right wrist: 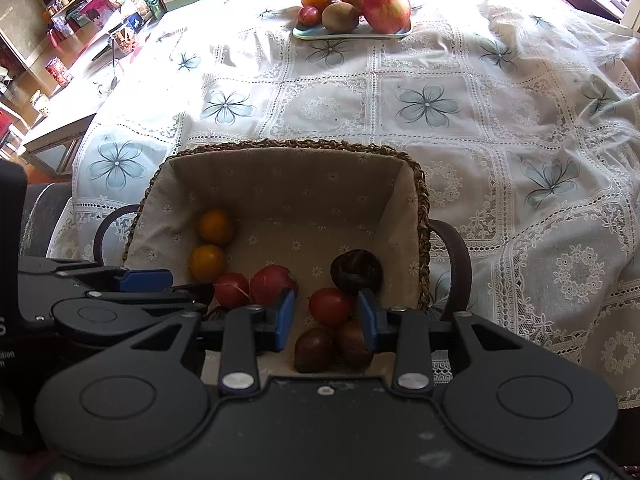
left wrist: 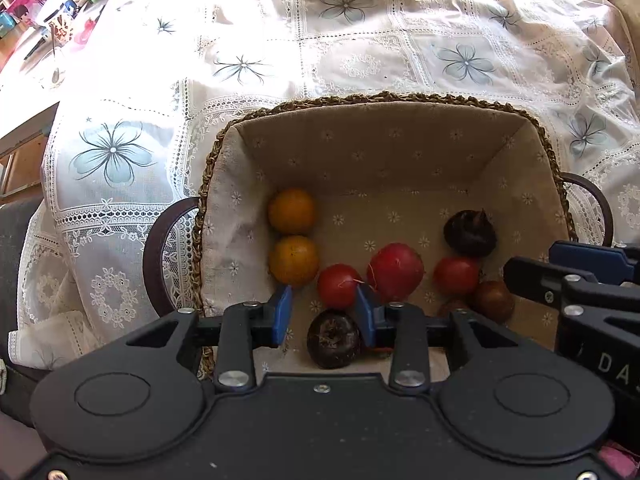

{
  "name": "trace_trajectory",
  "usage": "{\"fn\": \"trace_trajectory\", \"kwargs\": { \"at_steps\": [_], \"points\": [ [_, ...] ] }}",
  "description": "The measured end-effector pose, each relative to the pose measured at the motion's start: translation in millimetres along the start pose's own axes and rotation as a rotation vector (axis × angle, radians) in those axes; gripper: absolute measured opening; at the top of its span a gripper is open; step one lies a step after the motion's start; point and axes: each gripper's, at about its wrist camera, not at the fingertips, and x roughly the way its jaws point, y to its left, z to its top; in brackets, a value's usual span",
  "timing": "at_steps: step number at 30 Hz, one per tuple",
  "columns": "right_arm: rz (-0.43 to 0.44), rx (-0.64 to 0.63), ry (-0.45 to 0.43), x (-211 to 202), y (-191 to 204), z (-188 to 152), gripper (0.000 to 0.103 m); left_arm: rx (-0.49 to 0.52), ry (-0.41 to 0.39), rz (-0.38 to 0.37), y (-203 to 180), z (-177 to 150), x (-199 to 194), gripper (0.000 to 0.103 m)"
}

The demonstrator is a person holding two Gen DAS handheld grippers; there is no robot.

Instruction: Organize fruits

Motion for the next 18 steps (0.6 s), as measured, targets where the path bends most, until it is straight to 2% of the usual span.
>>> {"fn": "trace_trajectory", "kwargs": {
  "at_steps": [18],
  "points": [
    [0.007, 0.003, 0.011, -0.6, 0.9, -3.4, 0.037, -0.002, 0.008, -0.006, -2.6, -5.6, -3.9, 0.046]
  ]
}}
